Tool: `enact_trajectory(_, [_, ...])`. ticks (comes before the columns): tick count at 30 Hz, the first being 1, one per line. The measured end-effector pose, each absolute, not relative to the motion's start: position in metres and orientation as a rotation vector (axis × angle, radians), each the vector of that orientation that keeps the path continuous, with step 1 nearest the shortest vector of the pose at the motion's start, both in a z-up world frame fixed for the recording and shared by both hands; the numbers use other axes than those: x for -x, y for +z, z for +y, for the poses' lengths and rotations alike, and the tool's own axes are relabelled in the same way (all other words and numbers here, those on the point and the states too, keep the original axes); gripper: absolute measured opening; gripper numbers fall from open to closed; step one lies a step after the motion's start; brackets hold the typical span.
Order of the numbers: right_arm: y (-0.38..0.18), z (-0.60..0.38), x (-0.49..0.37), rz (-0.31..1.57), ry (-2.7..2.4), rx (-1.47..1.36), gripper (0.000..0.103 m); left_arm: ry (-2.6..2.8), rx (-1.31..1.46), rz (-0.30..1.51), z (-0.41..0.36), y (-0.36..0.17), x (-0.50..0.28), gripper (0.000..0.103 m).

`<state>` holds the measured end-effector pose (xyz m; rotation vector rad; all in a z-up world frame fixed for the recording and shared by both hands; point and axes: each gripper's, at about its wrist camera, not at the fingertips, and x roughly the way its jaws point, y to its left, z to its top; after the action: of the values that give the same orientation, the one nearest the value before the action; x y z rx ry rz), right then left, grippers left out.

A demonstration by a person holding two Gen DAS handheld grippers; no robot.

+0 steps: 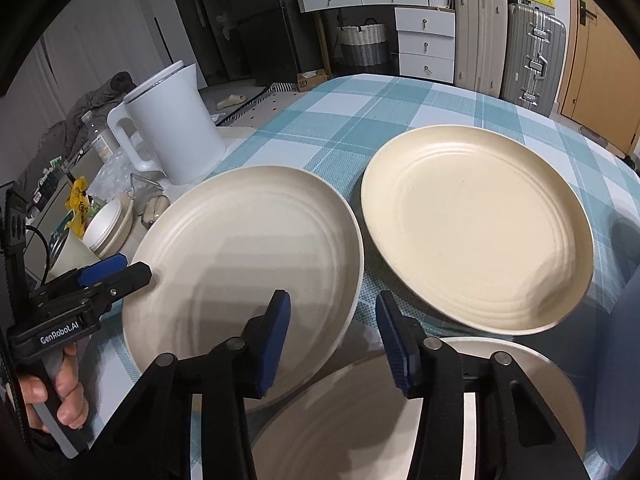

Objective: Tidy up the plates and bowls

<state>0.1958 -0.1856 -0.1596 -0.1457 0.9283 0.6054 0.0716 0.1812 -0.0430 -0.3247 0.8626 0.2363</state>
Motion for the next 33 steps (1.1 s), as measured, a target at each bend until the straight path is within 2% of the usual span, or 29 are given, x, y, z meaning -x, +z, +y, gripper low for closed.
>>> enact_trajectory(3, [-0.16,-0.185,-0.196,0.927,0.597,0.145,0.035,0.221,0.312,0.861,0.175,-0.042,-0.071,0.053])
enact_trajectory(4, [-0.16,-0.185,-0.196,0.926,0.595,0.148,0.029,0.211,0.313,0.857,0.173,-0.042,-0.072,0.052])
enact_trajectory(6, [-0.16,-0.184,-0.197,0.925,0.586,0.156,0.023,0.201,0.313,0.859,0.171,-0.043,-0.072,0.043])
enact_trajectory(9, [-0.162,-0.183,-0.198,0.93,0.581,0.157,0.022,0.201,0.316,0.867,0.17,-0.046,-0.073,0.027])
enact_trajectory(13, [-0.163,-0.183,-0.199,0.927,0.577,0.162,0.022,0.197,0.328,0.866,0.173,-0.048,-0.073,0.018])
enact_trajectory(14, [-0.162,-0.183,-0.199,0.922,0.574,0.165,0.019,0.191,0.328,0.861,0.173,-0.048,-0.073,0.016])
enact_trajectory(19, [-0.163,-0.184,-0.2,0.908,0.563,0.172,0.011,0.196,0.315,0.851,0.174,-0.047,-0.071,0.013])
enact_trajectory(33, [-0.158,-0.187,-0.192,0.889,0.527,0.172,0.011,0.185,0.271,0.834,0.167,-0.037,-0.066,0.013])
